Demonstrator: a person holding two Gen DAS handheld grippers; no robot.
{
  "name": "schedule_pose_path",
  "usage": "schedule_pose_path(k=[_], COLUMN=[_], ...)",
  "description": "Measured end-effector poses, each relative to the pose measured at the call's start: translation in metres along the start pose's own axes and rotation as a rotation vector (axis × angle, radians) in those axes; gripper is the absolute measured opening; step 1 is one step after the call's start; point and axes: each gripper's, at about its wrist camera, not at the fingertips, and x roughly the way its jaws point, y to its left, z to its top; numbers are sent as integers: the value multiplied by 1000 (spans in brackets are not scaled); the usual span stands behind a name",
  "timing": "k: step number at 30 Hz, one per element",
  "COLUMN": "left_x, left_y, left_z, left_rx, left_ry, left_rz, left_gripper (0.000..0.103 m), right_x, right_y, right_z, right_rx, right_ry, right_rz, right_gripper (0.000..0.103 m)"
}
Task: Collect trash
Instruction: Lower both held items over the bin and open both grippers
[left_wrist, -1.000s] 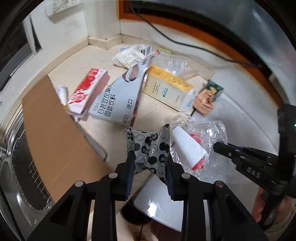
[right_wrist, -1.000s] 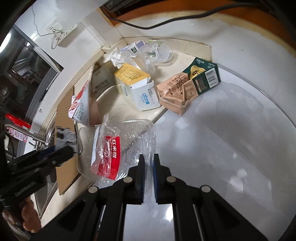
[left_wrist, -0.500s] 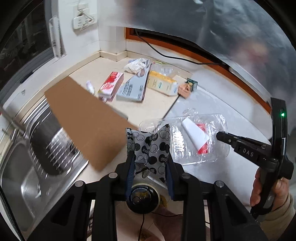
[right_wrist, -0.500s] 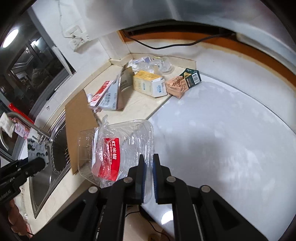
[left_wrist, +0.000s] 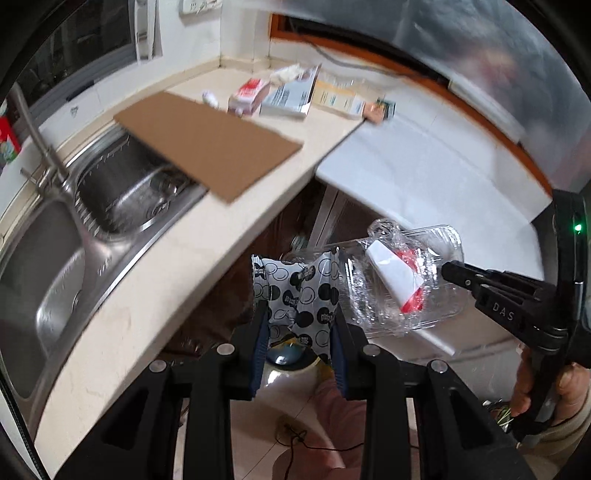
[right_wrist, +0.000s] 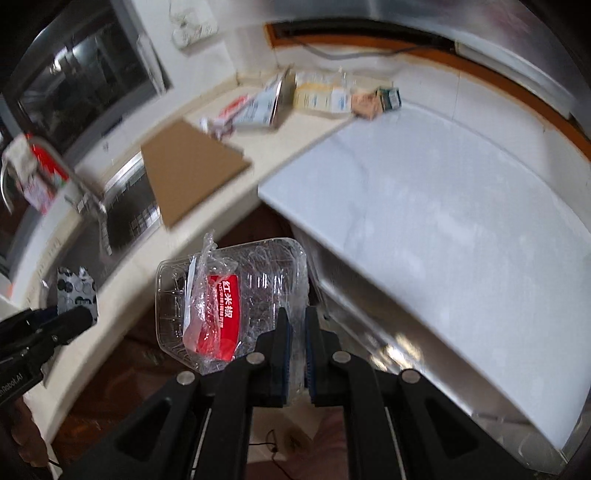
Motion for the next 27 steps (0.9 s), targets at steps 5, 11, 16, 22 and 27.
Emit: schedule_pose_path(k=[5, 11, 16, 22, 27], left_x=[47, 145, 257, 373, 435], left_y=[6, 13, 20, 41, 55], left_z=[-31, -66, -98, -125, -141], left_rx=[-16, -43, -52, -112, -121], left_ry=[64, 145, 181, 224, 262], left_rz=[19, 35, 54, 63, 89], left_gripper=[28, 28, 28, 29, 29], right_x=[34, 115, 220, 343, 403], right_y=[9, 6, 0, -9, -18], right_z=[-33, -71, -104, -145, -174], right_rx=[-60, -131, -177, -221, -225], right_ry=[47, 80, 92, 158, 209], right_rz=[-104, -230, -287, -316, -317], right_gripper=[7, 7, 7, 7, 7])
